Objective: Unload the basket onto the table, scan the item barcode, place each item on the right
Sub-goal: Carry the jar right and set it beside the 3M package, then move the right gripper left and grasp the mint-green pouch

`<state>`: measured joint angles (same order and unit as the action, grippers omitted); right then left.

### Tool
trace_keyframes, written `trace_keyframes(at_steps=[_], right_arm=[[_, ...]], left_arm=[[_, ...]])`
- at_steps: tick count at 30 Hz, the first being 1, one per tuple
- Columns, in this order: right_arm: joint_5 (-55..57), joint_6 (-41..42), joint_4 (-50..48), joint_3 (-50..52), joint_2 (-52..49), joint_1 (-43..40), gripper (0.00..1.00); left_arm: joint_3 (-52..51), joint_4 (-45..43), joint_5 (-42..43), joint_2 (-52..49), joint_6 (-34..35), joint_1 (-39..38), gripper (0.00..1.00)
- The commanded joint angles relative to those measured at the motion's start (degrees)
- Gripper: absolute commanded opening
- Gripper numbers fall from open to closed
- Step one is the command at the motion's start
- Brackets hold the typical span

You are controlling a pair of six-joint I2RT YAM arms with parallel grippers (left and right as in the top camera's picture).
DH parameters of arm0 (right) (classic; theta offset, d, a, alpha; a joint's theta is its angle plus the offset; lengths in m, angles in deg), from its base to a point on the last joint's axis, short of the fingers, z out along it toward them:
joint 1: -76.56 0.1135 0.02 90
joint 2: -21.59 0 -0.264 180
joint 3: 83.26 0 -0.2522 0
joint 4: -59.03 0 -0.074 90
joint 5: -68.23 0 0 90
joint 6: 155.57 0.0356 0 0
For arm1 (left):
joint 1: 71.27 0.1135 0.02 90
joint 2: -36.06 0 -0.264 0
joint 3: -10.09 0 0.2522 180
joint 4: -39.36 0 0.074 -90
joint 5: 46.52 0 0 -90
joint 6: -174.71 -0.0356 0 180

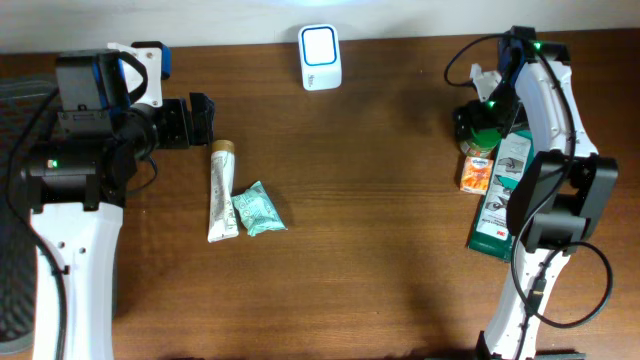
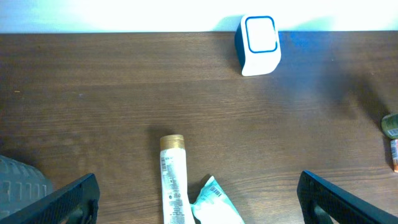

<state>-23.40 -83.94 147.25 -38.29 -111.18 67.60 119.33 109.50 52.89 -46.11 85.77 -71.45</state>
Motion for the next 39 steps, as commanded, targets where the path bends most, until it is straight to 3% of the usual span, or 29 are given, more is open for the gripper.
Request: trace_keyframes(at_steps=[1, 7, 9, 13, 15, 17, 20, 30, 39], right_arm=[[-1.4, -0.1, 2.3, -8.8, 5.0, 0.6, 0.98], [-17.9, 6.7, 10.0, -24.2, 6.2, 3.7, 0.98], [-28.6, 12.8, 10.5, -26.2, 6.2, 6.7, 0.98], [-38.0, 13.1, 10.4, -25.3, 5.6, 12.1, 0.98], [-38.2, 12.8, 10.2, -23.8, 5.0, 16.2, 0.99], [-36.6, 12.9, 10.1, -21.5, 4.2, 20.1, 0.81], [-33.7, 13.0, 7.8, -14.7, 3.0, 27.1, 0.68], [-33.6, 29.7, -19.0, 11.6, 2.1, 41.3, 0.61], [-29.5, 36.5, -28.3, 19.6, 2.1, 46.2, 0.51]], left_arm=[[0.8, -0.1, -0.2, 0.5, -0.7, 0.4, 0.99], [0.8, -0.1, -0.2, 0.5, -0.7, 0.4, 0.99], [0.8, -0.1, -0.2, 0.5, -0.7, 0.4, 0.99], [0.8, -0.1, -0.2, 0.5, -0.7, 0.4, 0.99], [0.8, -0.1, -0.2, 0.5, -0.7, 0.4, 0.99], [0.8, -0.1, -0.2, 0.5, -0.7, 0.4, 0.99], [0.8, -0.1, -0.2, 0.5, -0.7, 0.4, 0.99], [0.8, -0.1, -0.2, 0.5, -0.7, 0.4, 0.99], [0.8, -0.1, -0.2, 0.5, -0.7, 0.4, 0.99]])
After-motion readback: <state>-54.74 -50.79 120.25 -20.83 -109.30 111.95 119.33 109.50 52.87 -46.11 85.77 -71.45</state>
